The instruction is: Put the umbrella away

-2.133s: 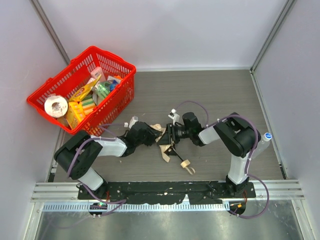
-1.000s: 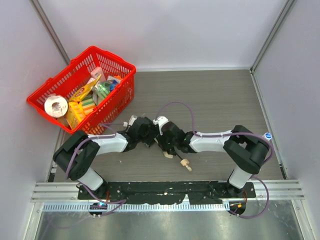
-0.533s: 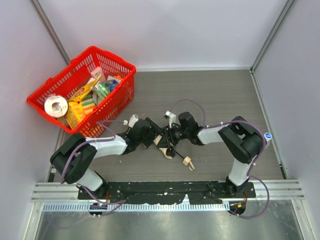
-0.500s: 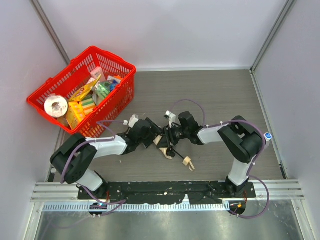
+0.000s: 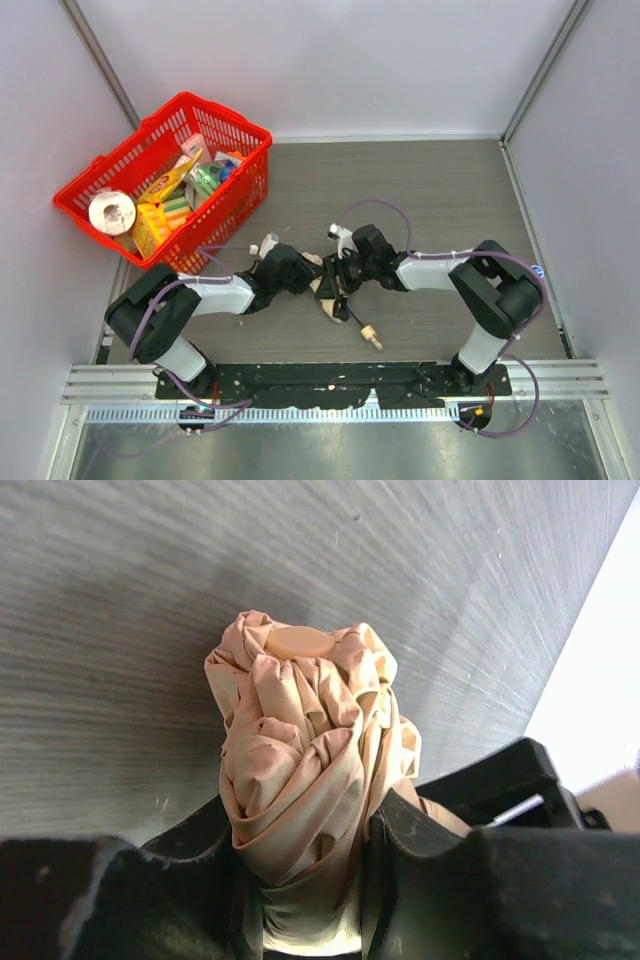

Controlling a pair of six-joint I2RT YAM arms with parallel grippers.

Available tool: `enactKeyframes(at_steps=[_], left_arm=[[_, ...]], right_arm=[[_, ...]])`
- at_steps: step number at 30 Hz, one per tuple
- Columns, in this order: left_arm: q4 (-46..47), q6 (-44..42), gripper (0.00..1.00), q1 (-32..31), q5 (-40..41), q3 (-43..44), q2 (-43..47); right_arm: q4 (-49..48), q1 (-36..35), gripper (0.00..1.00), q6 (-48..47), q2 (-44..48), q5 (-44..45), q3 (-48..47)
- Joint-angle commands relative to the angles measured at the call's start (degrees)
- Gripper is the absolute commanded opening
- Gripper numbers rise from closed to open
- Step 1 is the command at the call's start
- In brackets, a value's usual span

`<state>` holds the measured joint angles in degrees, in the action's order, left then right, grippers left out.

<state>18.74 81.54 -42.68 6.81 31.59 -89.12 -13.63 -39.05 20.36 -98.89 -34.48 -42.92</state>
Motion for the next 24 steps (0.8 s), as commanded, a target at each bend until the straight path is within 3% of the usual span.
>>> enactKeyframes(at_steps=[1,9,17,19,22,24], left_arm=[[-10.1,0.8,0.0,0.0,-1.4,-2.7,-1.1],[-24.3,9.9,0.0,0.0,-5.2,2.9,-2.9],[-28.1,12.1,0.0,-0.6,-6.2,4.7,-3.8],[-27.9,12.4,0.0,-1.0,-6.5,4.8,-4.0],[-25.8,12.5,0.0,-1.6,-6.4,3.8,-4.1],[-24.5,11.7,0.0,-1.6,-5.8,3.0,-4.2]], right_arm=[[5.2,-4.2,0.68,-0.1,9.8,16.2,0.6],[17.7,-17.5,0.71,-9.1,9.1,48.2,-6.7],[17.4,-23.9,0.67,-12.1,1.8,64.1,-8.0],[16.5,-24.8,0.57,-12.2,0.4,67.2,-8.8],[14.0,-24.7,0.14,-12.8,0.3,67.4,-7.7],[11.8,-24.2,0.01,-14.1,0.9,63.3,-6.6]])
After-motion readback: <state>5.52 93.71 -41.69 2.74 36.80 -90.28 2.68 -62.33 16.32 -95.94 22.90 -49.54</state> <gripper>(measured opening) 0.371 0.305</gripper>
